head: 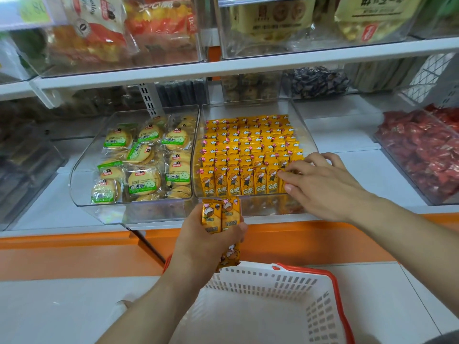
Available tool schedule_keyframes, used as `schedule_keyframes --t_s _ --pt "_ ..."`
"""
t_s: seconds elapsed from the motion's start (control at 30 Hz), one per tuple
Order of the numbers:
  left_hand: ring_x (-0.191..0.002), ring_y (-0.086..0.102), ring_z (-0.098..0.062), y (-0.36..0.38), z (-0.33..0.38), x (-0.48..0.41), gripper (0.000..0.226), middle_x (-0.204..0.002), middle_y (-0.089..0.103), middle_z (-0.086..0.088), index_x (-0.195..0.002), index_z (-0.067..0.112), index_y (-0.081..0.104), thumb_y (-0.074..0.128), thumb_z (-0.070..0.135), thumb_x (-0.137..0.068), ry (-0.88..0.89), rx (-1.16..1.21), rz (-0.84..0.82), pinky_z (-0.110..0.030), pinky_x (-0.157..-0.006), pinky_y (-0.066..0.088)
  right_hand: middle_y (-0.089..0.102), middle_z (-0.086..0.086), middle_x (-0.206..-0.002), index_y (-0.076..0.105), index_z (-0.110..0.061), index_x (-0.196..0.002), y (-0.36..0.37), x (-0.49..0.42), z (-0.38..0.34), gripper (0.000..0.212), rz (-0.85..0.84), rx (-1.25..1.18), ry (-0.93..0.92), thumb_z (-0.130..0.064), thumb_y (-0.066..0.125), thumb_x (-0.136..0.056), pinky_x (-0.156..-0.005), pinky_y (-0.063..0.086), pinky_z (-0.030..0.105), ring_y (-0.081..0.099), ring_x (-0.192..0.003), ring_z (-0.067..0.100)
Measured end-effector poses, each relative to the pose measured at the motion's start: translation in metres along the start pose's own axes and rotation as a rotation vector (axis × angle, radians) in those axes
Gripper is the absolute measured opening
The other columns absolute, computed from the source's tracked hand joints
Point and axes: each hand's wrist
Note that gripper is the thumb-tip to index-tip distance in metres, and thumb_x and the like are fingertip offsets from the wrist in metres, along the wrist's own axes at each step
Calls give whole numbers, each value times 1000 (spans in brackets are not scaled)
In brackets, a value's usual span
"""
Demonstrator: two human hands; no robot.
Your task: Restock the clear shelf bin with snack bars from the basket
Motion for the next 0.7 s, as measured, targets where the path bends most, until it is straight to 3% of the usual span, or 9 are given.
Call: schedule_keyframes --t_s 0.13,0.23,0.33,0.43,0.57,0.63,0.7 --pt "-81 77 -13 4 0 -1 33 -88 79 4 -108 24 71 85 28 -79 4 7 0 -37 -73 64 42 -13 -150 44 -46 -144 0 3 -3 51 35 -3 15 -53 20 -99 -112 20 45 29 -138 19" --pt "-81 77 -12 6 -1 1 33 -87 79 5 -109 25 71 84 28 -79 -5 10 -9 -39 -77 64 63 -8 -125 65 -34 -126 -6 8 -10 37 185 -10 -11 -47 47 -96 -101 36 44 50 -119 22" --pt "-83 77 -13 7 -1 0 34 -88 79 4 -110 24 71 85 29 -79 -5 0 -15 -44 -81 64 70 -9 -107 72 -31 -107 -7 15 -16 30 268 -9 -9 -49 53 -91 -104 35 47 60 -104 22" --pt "-85 78 -18 6 -2 0 33 -88 79 1 -109 24 71 84 29 -80 -11 30 -14 -46 -80 63 64 -10 -120 67 -34 -123 -4 17 -21 47 125 54 -5 -59 44 -91 -115 22 50 55 -116 20" --pt "-88 78 -26 5 -1 -2 31 -96 80 -6 -117 18 68 76 16 -87 -74 222 -82 -44 -72 63 41 -10 -148 35 -34 -150 1 18 -17 64 -27 41 29 -63 39 -92 -119 12 53 36 -136 20" --pt "-91 78 -31 3 -1 -2 33 -102 79 -10 -120 15 67 71 6 -88 -120 334 -132 -50 -71 63 42 -8 -147 36 -35 -150 -3 19 -18 63 38 37 34 -59 46 -92 -119 12 53 34 -137 21" --pt "-93 78 -32 2 -1 -2 42 -104 79 -13 -121 15 65 74 7 -81 -122 398 -180 -44 -65 63 51 -7 -140 49 -33 -142 -12 23 -28 55 186 -18 28 -54 51 -90 -115 20 49 41 -130 21"
Point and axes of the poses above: each hand's wrist, its own x-axis away from the middle knuckle, its own y-axis out of the palm, z = x × y
